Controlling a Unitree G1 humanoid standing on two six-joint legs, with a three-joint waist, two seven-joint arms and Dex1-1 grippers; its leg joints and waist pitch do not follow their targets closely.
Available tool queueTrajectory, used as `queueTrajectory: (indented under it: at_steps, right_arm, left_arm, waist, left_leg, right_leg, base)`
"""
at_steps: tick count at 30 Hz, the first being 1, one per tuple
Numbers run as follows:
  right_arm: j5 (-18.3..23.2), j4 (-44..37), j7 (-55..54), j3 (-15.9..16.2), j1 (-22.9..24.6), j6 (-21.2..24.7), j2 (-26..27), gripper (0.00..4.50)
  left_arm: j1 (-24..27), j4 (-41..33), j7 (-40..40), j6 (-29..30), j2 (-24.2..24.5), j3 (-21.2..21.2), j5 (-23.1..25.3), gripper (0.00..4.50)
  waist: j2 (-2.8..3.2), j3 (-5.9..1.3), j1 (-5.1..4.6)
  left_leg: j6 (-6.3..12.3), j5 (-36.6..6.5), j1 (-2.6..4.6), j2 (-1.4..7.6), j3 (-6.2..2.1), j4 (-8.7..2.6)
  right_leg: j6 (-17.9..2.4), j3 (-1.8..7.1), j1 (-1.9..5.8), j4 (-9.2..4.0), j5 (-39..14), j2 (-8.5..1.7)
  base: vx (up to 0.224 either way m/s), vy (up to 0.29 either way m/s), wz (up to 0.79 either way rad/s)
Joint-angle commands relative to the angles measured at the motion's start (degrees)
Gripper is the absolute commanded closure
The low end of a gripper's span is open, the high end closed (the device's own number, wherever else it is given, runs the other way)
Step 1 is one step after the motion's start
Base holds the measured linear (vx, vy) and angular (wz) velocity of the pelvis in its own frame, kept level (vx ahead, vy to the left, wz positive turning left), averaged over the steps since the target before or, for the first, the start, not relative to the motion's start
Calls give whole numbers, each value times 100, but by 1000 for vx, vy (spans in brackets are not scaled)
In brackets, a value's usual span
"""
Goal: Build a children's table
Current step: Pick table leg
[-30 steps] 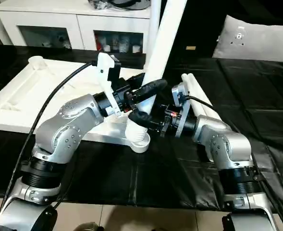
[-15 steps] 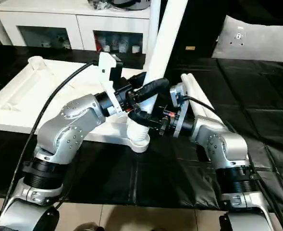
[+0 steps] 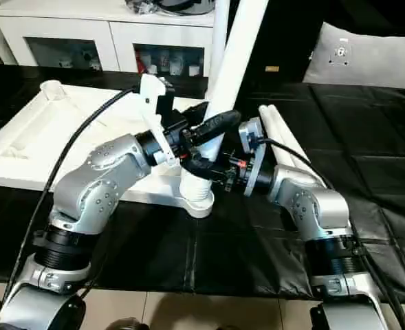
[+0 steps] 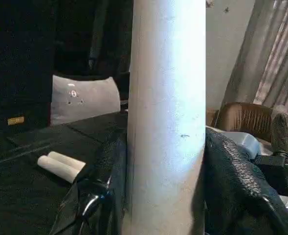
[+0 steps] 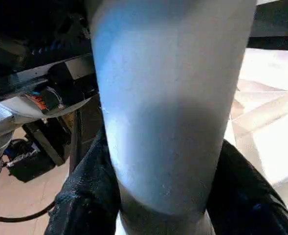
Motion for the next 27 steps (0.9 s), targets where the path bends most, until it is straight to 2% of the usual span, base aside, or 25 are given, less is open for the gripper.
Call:
queueTrajectory:
  at_steps: [1,2,3,5,8,9,10,13,15,16,17,21,23,24,27]
  right_arm:
    - [-124,156,-157,-43,-84,-19,4,258]
    - [-136,170,-271,-90,-84,-10,30,259]
    - [-136,170,-295,-98,-88,2,32,259]
    - [-104,141,-354,-148,-93,45,32,259]
    - [-70,123,-443,-218,-80,42,65,259]
    - [-65,124,-454,-225,-68,39,74,259]
    - [-66,127,-475,-231,-57,37,82,259]
    - [-83,131,-550,-226,-9,34,112,259]
    - [-66,124,-577,-237,5,42,132,259]
    - [-60,110,-586,-236,17,50,140,259]
    - [-52,96,-594,-238,28,60,150,259]
    - [-48,49,-620,-225,56,101,172,261]
    - [-65,55,-634,-216,53,92,189,261]
    - [-58,49,-642,-213,56,95,192,261]
    - [-57,49,-664,-208,55,86,201,261]
  left_arm:
    - [-57,-57,-15,-7,-114,-79,-18,265]
    - [-66,-45,7,107,-155,-1,-137,265]
    - [-64,-58,-11,143,-160,17,-186,230]
    - [-35,-164,-103,265,-183,67,-386,193]
    - [8,-252,-171,304,-229,94,-530,167]
    - [22,-281,-207,317,-249,96,-585,157]
    - [31,-307,-246,336,-262,94,-638,157]
    - [53,-432,-396,468,-361,155,-922,122]
    - [63,-462,-413,557,-387,180,-1008,117]
    - [76,-482,-428,602,-375,172,-1032,112]
    - [86,-496,-428,670,-363,169,-1065,103]
    - [84,-397,-307,698,-251,23,-816,74]
    - [57,-312,-209,728,-302,117,-867,58]
    - [51,-308,-185,743,-325,162,-903,43]
    - [62,-401,-200,723,-358,255,-1045,15]
  waist:
    - [-144,-441,2]
    - [-146,-441,7]
    - [-136,-439,6]
    - [-123,-440,6]
    - [-130,-438,0]
    - [-97,-441,7]
    - [-118,-436,0]
    - [-120,-441,-1]
    - [-121,-438,-1]
    - [-69,-436,6]
    - [-94,-439,-5]
    - [-99,-436,-6]
    - [-104,-433,-11]
    - [-126,-433,-14]
    - [-114,-437,-14]
  left_leg:
    - [469,-142,1,285,-76,-311]
    - [473,-141,5,284,-76,-310]
    - [469,-130,4,281,-72,-308]
    - [446,-124,6,277,-71,-307]
    - [460,-160,7,283,-72,-309]
    - [455,-155,8,282,-77,-307]
    - [453,-167,4,280,-74,-310]
    - [461,-138,0,282,-76,-309]
    - [457,-179,4,279,-72,-310]
    - [436,-180,11,285,-81,-312]
    - [404,-187,11,288,-76,-313]
    - [393,-204,12,280,-73,-316]
    - [387,-226,7,272,-70,-315]
    - [386,-225,6,271,-67,-315]
    - [403,-179,3,273,-71,-311]
  right_leg:
    - [-1035,293,389,-384,-813,-481]
    - [-1031,294,389,-381,-845,-486]
    - [-1033,295,385,-379,-854,-487]
    - [-1030,295,385,-385,-912,-491]
    - [-1042,293,378,-391,-899,-482]
    - [-1045,293,380,-387,-890,-486]
    - [-1036,293,382,-393,-891,-481]
    - [-1070,292,385,-379,-806,-477]
    - [-1062,293,385,-392,-885,-483]
    - [-1057,293,376,-391,-919,-483]
    - [-1056,297,382,-392,-912,-481]
    - [-1052,295,384,-399,-899,-473]
    - [-991,296,390,-412,-968,-469]
    - [-981,296,393,-413,-976,-468]
    - [-988,294,390,-404,-913,-467]
  base:
    - [0,0,0]
    - [0,0,0]
    - [0,0,0]
    - [0,0,0]
    - [0,0,0]
    - [0,0,0]
    - [0,0,0]
    - [0,0,0]
    - [0,0,0]
    - [0,0,0]
    - [0,0,0]
    - [0,0,0]
    - [0,0,0]
    - [0,0,0]
    - [0,0,0]
